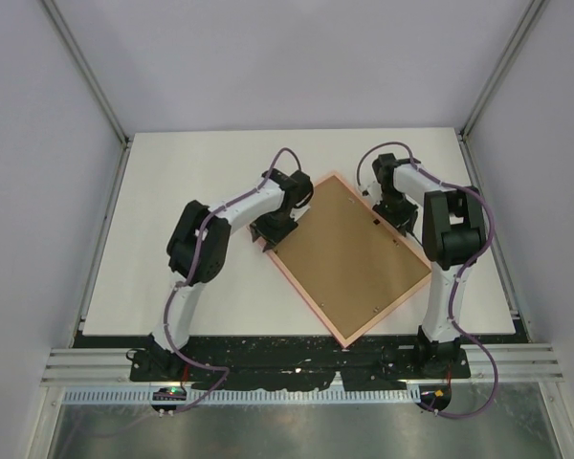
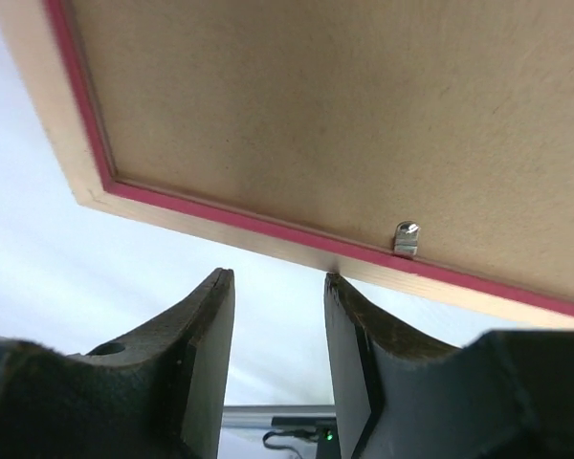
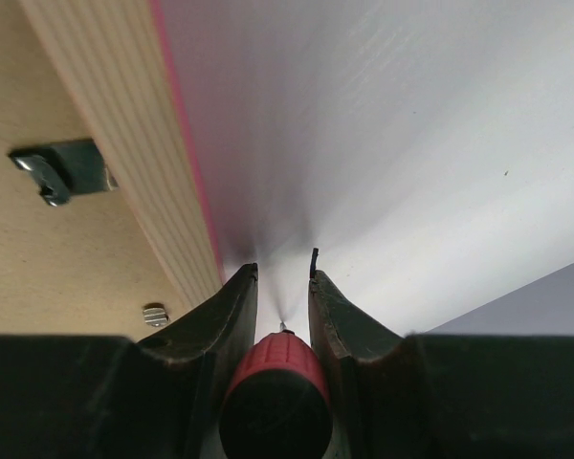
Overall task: Take the photo out of the frame
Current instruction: Adjust the photo frame at the center of the board.
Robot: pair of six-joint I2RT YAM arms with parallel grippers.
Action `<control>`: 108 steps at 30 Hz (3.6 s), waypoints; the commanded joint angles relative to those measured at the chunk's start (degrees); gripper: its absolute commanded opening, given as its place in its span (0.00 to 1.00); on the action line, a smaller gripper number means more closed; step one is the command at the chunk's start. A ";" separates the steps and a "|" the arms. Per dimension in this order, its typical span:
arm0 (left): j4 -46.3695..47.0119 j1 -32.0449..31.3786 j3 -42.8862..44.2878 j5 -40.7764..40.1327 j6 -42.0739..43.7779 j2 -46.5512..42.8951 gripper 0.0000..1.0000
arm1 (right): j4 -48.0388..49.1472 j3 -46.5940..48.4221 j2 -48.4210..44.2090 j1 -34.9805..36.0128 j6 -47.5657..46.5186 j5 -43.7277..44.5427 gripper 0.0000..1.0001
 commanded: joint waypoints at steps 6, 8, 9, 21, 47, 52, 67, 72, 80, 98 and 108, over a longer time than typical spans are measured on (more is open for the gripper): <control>-0.43 0.79 18.26 3.88 -4.64 10.07 0.46 | -2.94 2.73 0.47 3.66 1.63 -8.49 0.08; -1.65 1.05 19.94 5.11 -5.16 11.13 0.46 | -3.03 2.99 0.64 4.19 1.90 -8.49 0.08; -1.40 1.05 20.04 4.77 -5.34 11.14 0.46 | -2.94 3.00 0.82 4.28 2.07 -7.71 0.08; 3.35 5.71 0.99 -0.94 0.45 -11.44 0.46 | -2.50 3.52 0.12 4.37 2.51 -5.86 0.08; 3.52 6.15 0.70 7.04 -7.62 2.35 0.46 | -4.08 3.00 -0.94 4.37 3.48 -8.31 0.08; 2.21 6.85 9.39 15.65 -12.37 6.65 0.47 | -6.63 5.01 0.20 3.66 4.10 -14.29 0.08; 5.19 8.52 15.38 23.47 -19.49 9.73 0.47 | -13.13 13.88 4.24 -1.26 6.38 -24.92 0.08; 6.42 8.79 17.23 27.17 -22.56 11.05 0.47 | -14.80 15.04 4.42 -2.66 6.56 -26.51 0.08; 9.24 11.07 18.72 31.22 -26.26 12.19 0.46 | -16.12 15.04 4.51 -3.72 6.91 -29.32 0.08; 12.76 12.57 5.80 33.06 -28.11 1.03 0.44 | -18.67 19.18 0.21 -17.86 3.66 -18.00 0.08; 13.55 10.99 4.13 34.65 -28.46 1.91 0.43 | -13.05 3.54 -5.86 -21.21 -1.18 -9.64 0.08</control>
